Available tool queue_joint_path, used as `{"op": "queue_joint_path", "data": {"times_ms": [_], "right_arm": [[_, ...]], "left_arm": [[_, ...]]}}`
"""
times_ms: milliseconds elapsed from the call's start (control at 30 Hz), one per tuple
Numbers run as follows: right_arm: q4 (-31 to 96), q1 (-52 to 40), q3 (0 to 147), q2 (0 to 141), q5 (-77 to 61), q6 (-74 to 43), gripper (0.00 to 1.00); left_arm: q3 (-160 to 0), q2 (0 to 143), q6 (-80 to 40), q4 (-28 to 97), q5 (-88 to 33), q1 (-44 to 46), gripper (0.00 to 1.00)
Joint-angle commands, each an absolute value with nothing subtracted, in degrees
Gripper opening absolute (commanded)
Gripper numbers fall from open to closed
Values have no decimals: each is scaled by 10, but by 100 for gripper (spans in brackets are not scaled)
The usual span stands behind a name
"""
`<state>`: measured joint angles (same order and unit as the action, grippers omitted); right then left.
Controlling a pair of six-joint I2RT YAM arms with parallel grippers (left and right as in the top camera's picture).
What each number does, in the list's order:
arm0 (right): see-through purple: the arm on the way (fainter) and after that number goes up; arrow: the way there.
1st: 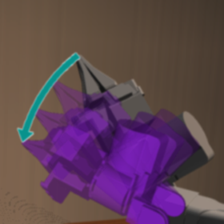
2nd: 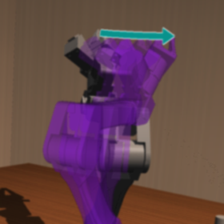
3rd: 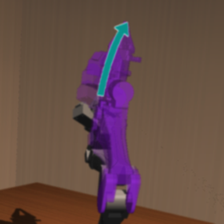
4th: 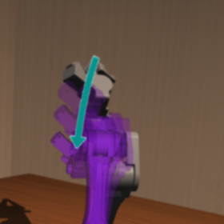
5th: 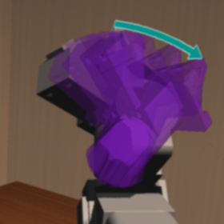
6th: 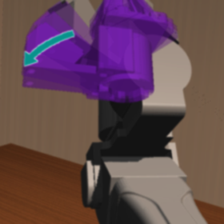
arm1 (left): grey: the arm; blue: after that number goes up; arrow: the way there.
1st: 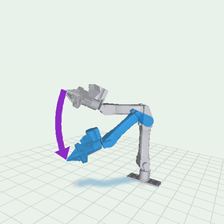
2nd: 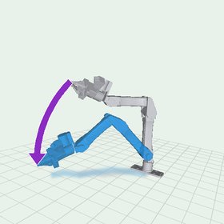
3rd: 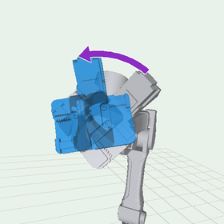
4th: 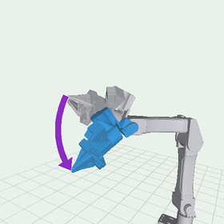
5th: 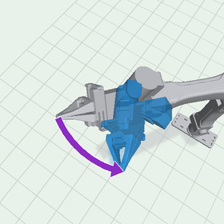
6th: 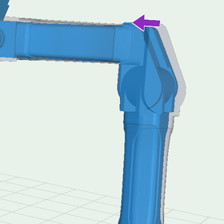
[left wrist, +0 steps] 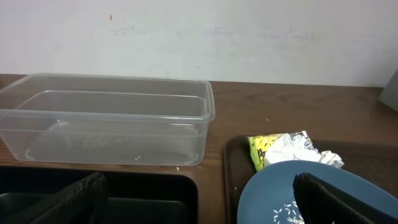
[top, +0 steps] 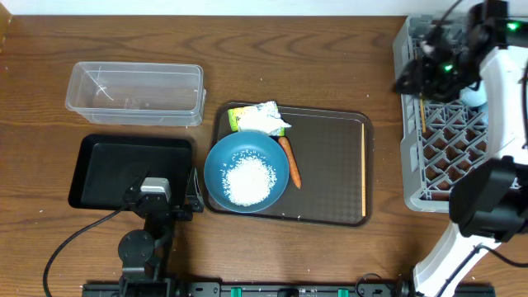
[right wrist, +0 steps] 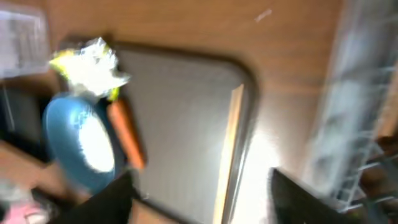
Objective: Sort waste into correct bins and load items into the dishwasher rack
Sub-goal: 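Carry the chopsticks right and drop them into the dish rack, then return the right gripper to the tray and grasp the second chopstick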
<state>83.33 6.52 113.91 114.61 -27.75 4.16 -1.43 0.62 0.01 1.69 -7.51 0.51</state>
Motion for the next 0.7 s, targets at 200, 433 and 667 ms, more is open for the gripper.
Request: {"op": "queue_joint_path", "data": {"times_ms": [200, 433, 667], "right_arm": [[804, -91, 1059, 1126, -74, -124, 99], [722, -134, 945, 1126, -49, -168, 99], [654, -124, 853, 1126, -51, -182, 96]], "left_arm": [[-2, 3, 2, 32, -83, 7, 98], [-2, 3, 2, 32, -83, 7, 98], [-2, 3, 2, 32, -83, 7, 98]]}}
